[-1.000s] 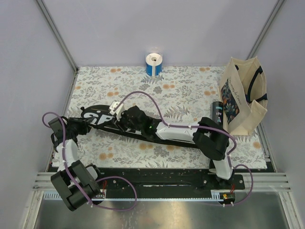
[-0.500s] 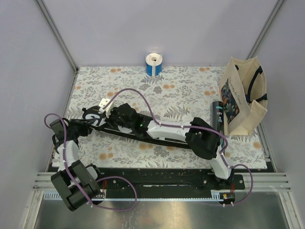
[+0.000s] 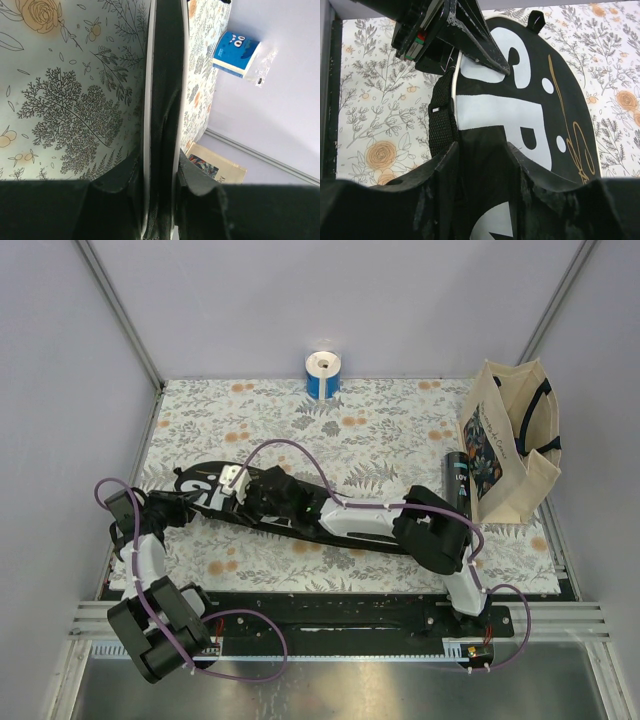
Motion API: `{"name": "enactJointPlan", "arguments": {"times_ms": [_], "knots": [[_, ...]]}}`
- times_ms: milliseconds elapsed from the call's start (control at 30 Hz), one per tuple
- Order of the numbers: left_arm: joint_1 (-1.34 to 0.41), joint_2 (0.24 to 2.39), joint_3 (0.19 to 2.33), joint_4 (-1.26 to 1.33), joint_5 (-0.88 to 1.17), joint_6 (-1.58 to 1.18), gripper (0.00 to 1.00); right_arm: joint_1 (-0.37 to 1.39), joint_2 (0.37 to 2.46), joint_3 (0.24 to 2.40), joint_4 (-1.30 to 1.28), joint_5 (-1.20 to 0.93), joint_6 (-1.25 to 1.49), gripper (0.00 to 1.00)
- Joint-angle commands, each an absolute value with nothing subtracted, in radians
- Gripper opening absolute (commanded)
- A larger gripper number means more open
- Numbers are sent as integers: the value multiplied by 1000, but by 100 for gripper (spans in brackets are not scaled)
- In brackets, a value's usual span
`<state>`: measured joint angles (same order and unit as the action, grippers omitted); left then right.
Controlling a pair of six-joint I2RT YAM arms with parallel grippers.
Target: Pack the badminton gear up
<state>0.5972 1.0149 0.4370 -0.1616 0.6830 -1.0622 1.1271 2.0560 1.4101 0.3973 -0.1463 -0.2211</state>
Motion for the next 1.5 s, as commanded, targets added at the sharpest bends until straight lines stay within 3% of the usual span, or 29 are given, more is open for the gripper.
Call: {"name": "enactJointPlan", "arguments": {"times_ms": [0,67,133,333,500,733,1000,1467], "knots": [[595,1005,463,-204,745,-1095,0,1111,2057,1477,318,-244,-270,46],[597,1003,463,-206,742,-1094,0,1111,2072,1493,308,-232,-270,30],[595,1000,460,-207,733,-1092,0,1111,2071,1496,308,-235,-262,27],[595,1028,469,-207,744,-1089,0,1114,2034,1525,227,-333,-212,38],[595,1025,457,-219,770,-1149,0,1114,1985,1574,126,-67,100,39],[594,1017,479,-425,692,-1196,0,1152,1770,1217,397,69,549,40],[595,937,482,-483,683,-1292,0,1318,1827,1123,604,267,614,41],[595,867,469,-555,706,-1325,0,1356,2046,1298,696,442,609,52]]}}
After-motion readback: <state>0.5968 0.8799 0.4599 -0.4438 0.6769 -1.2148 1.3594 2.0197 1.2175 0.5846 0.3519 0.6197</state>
